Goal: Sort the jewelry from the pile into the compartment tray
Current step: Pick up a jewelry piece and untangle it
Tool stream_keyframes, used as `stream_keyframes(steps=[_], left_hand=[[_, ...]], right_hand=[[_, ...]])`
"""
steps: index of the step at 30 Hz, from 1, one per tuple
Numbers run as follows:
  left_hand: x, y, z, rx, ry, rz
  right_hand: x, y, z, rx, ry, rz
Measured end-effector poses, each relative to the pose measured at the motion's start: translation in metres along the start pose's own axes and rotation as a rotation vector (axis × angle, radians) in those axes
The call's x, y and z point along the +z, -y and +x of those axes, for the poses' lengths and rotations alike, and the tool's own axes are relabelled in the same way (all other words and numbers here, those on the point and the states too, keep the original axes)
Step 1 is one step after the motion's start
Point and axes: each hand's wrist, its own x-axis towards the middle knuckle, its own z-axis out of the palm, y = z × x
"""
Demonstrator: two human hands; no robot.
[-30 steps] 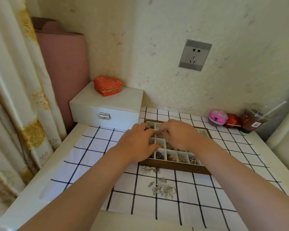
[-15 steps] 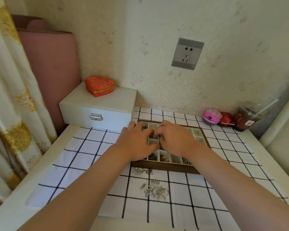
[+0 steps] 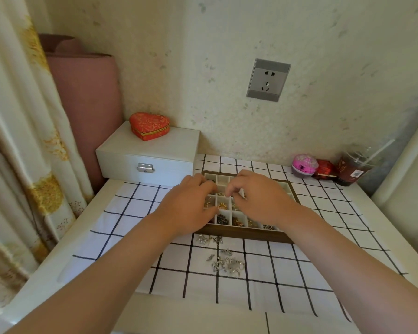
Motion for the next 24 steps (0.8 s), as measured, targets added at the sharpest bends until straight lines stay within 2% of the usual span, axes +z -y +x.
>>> stream_keyframes(steps=[4,10,18,22,24], left_hand=[[-0.016,-0.003,-0.025,0.019,-0.03,-0.068],[-0.026,-0.011,-0.053,-0.009,0.149,-0.045],[-0.024,-0.021,-0.061,0.046,0.232,0.074],[-0.025,-0.021,-0.06,0.014,0.259,0.013],[-0.024,-0.021,-0.058,-0.023,0.242,-0.077]], right_hand=[[-0.01,0.017,-0.026,-0.019,0.125,0.005],[0.004,0.033,-0.044,-0.148,0.18,-0.096],[0.011,0.037,-0.045,-0.221,0.219,-0.24],[0.011,0.033,-0.042,-0.168,0.218,-0.177],[0.007,0.03,-0.041,-0.1,0.213,-0.044]])
